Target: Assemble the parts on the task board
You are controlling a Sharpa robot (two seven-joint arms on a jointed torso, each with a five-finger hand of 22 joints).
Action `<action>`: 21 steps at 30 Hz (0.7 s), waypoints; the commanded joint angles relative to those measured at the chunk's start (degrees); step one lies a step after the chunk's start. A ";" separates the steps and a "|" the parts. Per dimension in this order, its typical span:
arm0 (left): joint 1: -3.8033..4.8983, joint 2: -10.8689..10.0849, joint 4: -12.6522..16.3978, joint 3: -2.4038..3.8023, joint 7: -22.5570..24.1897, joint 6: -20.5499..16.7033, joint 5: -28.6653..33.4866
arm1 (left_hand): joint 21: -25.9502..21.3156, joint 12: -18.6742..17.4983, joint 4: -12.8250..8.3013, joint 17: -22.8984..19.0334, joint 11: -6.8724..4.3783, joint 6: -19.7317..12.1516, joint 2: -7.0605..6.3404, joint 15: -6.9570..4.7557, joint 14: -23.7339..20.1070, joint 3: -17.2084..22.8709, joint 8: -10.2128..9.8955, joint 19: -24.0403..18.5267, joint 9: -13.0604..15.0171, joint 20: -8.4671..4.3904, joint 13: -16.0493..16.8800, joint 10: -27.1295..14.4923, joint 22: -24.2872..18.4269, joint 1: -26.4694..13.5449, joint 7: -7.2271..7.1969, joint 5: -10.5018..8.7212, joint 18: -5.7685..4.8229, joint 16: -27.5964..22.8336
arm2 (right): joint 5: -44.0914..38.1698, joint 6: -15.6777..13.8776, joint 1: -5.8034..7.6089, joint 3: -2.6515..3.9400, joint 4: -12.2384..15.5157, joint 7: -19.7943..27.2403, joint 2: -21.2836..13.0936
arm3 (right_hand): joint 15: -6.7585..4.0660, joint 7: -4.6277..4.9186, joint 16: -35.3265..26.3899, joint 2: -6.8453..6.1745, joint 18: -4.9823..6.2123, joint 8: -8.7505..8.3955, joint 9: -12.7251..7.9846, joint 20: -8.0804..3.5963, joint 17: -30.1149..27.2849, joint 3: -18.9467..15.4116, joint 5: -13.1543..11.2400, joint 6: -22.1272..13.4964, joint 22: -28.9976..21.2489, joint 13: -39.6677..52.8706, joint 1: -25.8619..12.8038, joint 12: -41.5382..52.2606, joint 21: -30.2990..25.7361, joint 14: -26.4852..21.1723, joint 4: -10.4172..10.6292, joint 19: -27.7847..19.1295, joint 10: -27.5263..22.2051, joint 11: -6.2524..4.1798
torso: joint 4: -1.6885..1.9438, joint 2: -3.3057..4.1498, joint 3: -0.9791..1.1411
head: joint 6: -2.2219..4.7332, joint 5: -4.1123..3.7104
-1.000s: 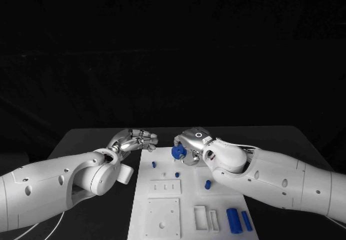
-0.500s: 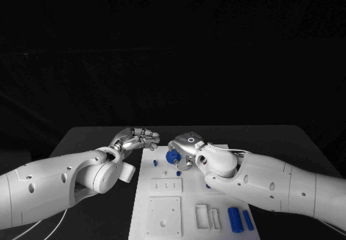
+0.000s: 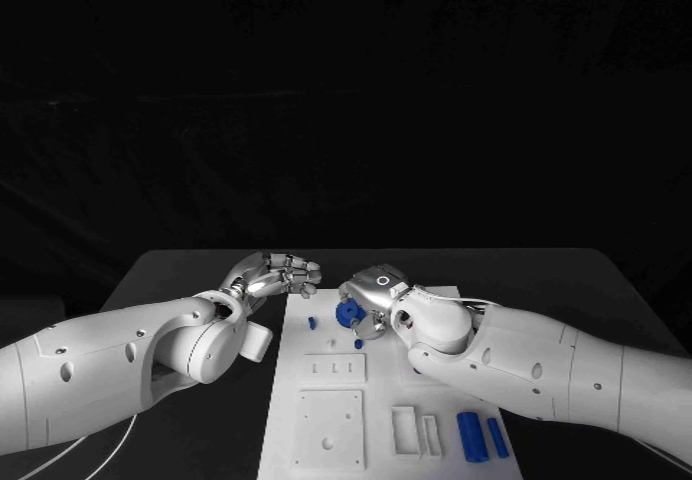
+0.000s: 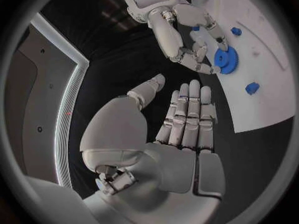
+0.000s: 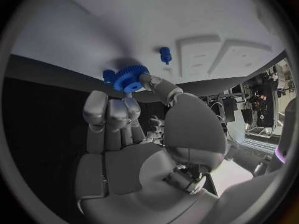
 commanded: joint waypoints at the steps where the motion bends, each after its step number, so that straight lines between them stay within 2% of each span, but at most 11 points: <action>1: 0.09 0.10 0.15 0.05 0.40 0.27 0.09 | 0.36 -0.22 0.01 0.08 0.18 0.00 -0.11 0.10 0.32 0.17 -0.13 -0.37 0.05 -0.04 -0.05 0.17 1.09 -0.57 0.51 0.38 1.02 -0.33 | -0.13 0.84 -0.06 -0.08 -0.53 0.65 0.27 | -0.30 1.38 -0.38 -0.25 5.74 -0.02 -0.01 -0.53 0.06 0.00 -0.48 2.24 0.87 -0.10 0.10 -0.34 0.22 0.04 0.34 -0.08 0.01 0.18 | -0.07 -0.04 0.05 | 0.01 0.08; 10: 0.09 0.19 0.13 0.05 0.35 0.34 0.09 | 0.37 -0.22 -0.01 0.11 0.20 -0.02 -0.13 0.10 0.32 0.18 -0.15 -0.38 0.06 -0.04 -0.05 0.17 1.09 -0.60 0.52 0.38 1.02 -0.35 | 0.75 0.91 -0.06 -0.16 -1.19 1.20 0.79 | 0.02 1.75 -0.85 -0.50 5.74 -0.76 -0.36 -0.48 0.19 -0.18 -4.04 1.01 0.78 -0.98 0.25 -1.54 0.05 0.07 0.46 -0.35 -1.05 0.52 | -0.12 -0.05 0.11 | 0.08 0.21; 14: 0.09 0.19 0.10 0.05 0.29 0.42 0.09 | 0.37 -0.23 -0.01 0.12 0.21 -0.02 -0.13 0.10 0.32 0.19 -0.16 -0.39 0.07 -0.04 -0.05 0.16 1.09 -0.61 0.52 0.37 1.02 -0.36 | 1.45 1.27 -0.06 -0.18 -1.54 1.34 0.91 | 0.47 2.25 -1.06 -1.00 5.74 -1.97 -0.89 -0.46 0.33 -0.40 -6.38 -1.19 0.73 -1.41 0.36 -2.10 -0.05 0.13 0.61 -0.44 -1.63 1.00 | -0.15 -0.03 0.10 | 0.05 0.29; 18: 0.09 0.20 0.11 0.05 0.28 0.45 0.09 | 0.37 -0.23 -0.02 0.12 0.21 -0.03 -0.15 0.10 0.32 0.19 -0.16 -0.39 0.07 -0.03 -0.05 0.16 1.09 -0.62 0.52 0.37 1.02 -0.37 | 1.80 1.37 -0.06 -0.19 -1.76 1.38 0.95 | 0.18 1.86 -1.20 -1.37 5.74 -3.90 -1.67 -0.45 0.47 -0.89 -7.99 -5.10 0.71 -1.67 0.54 -2.43 -0.09 0.15 0.58 -0.45 -1.98 0.66 | -0.18 -0.03 0.09 | 0.03 0.32; 21: 0.09 0.22 0.08 0.05 0.28 0.45 0.09 | 0.37 -0.23 -0.02 0.13 0.22 -0.03 -0.16 0.11 0.31 0.19 -0.16 -0.40 0.08 -0.03 -0.05 0.15 1.09 -0.63 0.52 0.37 1.02 -0.38 | 2.01 1.58 -0.06 -0.19 -1.77 1.32 1.00 | 0.02 1.71 -1.28 -1.40 5.74 -4.20 -1.75 -0.45 0.54 -1.06 -8.38 -5.95 0.71 -1.86 0.63 -2.66 -0.13 0.14 0.67 -0.49 -2.17 0.50 | -0.14 -0.01 0.12 | -0.02 0.36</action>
